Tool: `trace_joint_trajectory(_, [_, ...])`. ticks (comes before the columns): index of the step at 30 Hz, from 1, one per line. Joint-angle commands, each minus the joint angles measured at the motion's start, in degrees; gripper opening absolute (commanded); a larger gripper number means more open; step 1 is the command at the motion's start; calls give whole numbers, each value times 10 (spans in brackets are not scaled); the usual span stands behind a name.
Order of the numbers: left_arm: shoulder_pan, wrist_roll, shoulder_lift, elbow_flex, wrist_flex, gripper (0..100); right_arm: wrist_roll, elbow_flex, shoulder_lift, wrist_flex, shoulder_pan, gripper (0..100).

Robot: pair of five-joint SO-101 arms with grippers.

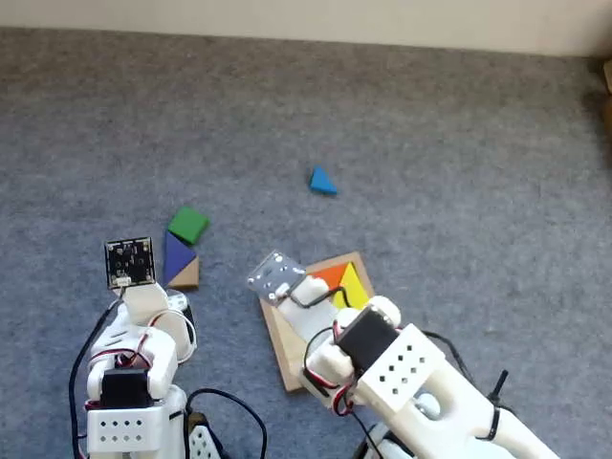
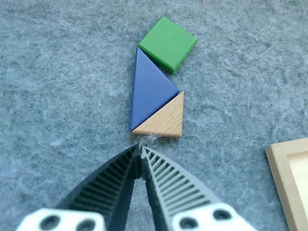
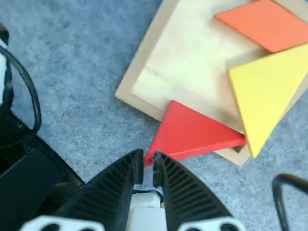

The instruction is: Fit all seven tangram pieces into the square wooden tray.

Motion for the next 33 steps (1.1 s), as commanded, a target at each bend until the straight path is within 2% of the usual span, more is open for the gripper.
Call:
trace_joint_trajectory(1, [-8, -4, -1, 12, 1, 5, -50, 0, -4, -68, -7, 26])
trace_joint_trajectory(5, [-8, -4, -1, 12, 1, 5, -89, 2, -4, -148, -10, 26])
trace_joint_trajectory(22, [-8, -4, -1, 12, 1, 5, -89, -3, -8, -150, -6, 26])
trace_joint_trajectory(30, [-8, -4, -1, 12, 1, 5, -87, -2, -2, -207, 97, 36])
trace_joint_trajectory(33, [-8, -4, -1, 12, 1, 5, -89, -1, -2, -206, 117, 110])
